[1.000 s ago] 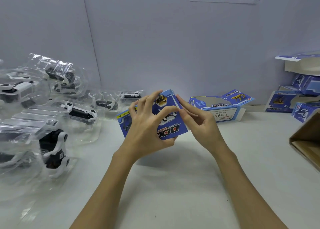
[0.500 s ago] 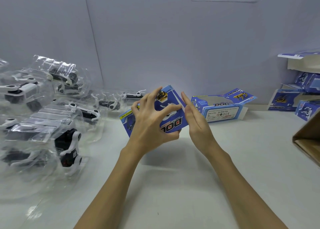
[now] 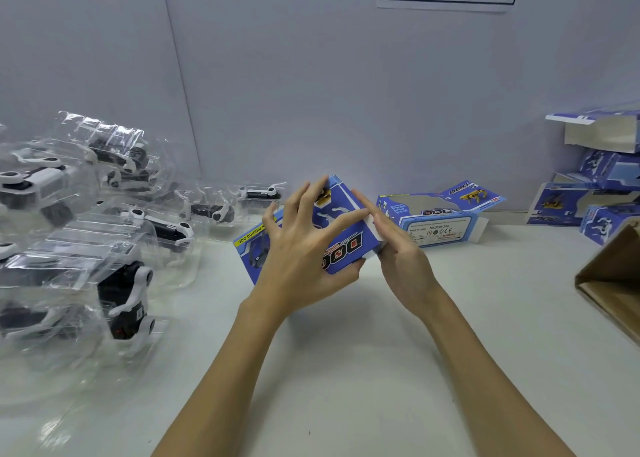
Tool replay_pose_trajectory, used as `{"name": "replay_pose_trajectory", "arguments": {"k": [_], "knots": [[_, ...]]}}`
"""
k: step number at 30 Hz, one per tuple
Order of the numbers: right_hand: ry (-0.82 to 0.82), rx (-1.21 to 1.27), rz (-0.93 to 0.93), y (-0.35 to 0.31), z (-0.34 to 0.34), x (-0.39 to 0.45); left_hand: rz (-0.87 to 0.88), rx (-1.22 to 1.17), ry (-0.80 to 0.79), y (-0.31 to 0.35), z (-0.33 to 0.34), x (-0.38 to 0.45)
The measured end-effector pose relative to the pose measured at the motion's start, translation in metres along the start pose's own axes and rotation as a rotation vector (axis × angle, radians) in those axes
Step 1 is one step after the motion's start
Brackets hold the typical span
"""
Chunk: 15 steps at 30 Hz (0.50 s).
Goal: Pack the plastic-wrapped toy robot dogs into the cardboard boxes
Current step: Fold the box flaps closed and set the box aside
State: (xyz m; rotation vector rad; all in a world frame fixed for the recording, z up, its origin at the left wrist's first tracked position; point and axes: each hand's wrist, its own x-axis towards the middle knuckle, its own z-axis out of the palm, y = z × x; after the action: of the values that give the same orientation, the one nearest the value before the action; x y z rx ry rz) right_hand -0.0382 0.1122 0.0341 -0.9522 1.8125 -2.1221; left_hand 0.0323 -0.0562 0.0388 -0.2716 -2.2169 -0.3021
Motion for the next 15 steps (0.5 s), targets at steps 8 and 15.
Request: {"name": "replay_pose_trajectory", "arguments": {"k": [8, 15], "knots": [[-0.063, -0.206, -0.042, -0.006, 0.007, -0.002, 0.036, -0.012, -0.004, 0.002, -0.005, 0.021], [-0.002, -0.193, -0.078, 0.0, 0.013, -0.001, -0.005, -0.144, -0.049, 0.007, -0.003, 0.032]]}}
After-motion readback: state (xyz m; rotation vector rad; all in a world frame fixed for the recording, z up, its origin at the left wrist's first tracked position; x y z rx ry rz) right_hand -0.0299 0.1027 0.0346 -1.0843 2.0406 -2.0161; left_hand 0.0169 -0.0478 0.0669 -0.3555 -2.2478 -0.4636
